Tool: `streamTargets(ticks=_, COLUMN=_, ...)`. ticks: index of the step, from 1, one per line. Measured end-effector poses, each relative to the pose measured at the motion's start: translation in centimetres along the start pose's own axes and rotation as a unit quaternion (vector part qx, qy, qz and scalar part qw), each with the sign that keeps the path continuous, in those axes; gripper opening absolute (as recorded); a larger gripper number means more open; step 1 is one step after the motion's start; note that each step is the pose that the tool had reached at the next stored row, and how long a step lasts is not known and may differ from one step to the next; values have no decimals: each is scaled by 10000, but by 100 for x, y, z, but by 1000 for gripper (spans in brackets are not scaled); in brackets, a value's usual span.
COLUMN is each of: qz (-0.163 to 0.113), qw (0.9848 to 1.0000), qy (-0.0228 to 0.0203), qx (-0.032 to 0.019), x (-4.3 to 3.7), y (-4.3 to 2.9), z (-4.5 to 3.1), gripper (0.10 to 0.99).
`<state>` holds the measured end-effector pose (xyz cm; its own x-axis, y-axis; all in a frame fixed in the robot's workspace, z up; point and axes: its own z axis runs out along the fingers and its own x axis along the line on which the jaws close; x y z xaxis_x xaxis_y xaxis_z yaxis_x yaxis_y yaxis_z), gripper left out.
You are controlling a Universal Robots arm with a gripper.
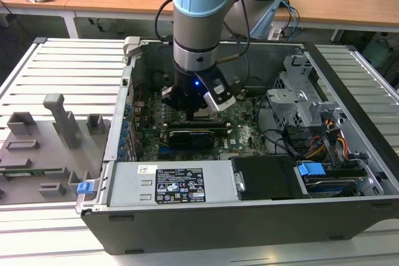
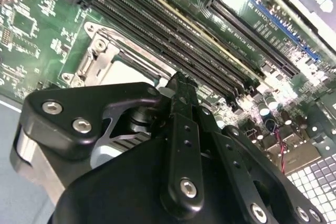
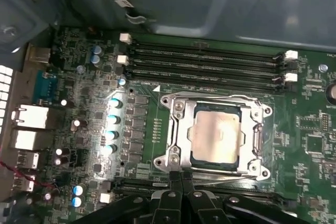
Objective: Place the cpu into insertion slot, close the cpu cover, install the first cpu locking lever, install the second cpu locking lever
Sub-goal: 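Install the second cpu locking lever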
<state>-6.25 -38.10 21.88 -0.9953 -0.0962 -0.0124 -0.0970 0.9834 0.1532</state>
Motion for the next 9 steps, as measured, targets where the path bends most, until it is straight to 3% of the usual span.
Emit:
streamTargets(ticks=2, qz=1, qw=10000, qy=-9, qx=-86, x=13, y=-41, z=4, gripper=106)
streamTargets(ticks=3, qz=0, qw=9997, qy=-26, qx=-251, x=33, y=-93, z=-2, gripper=106)
streamTargets(ticks=5, qz=0, qw=9992, qy=-42, qx=-399, x=69, y=-144, z=-7, gripper=106)
streamTargets(ticks=9, qz=0, qw=9991, qy=-45, qx=-420, x=96, y=-187, z=6, gripper=106)
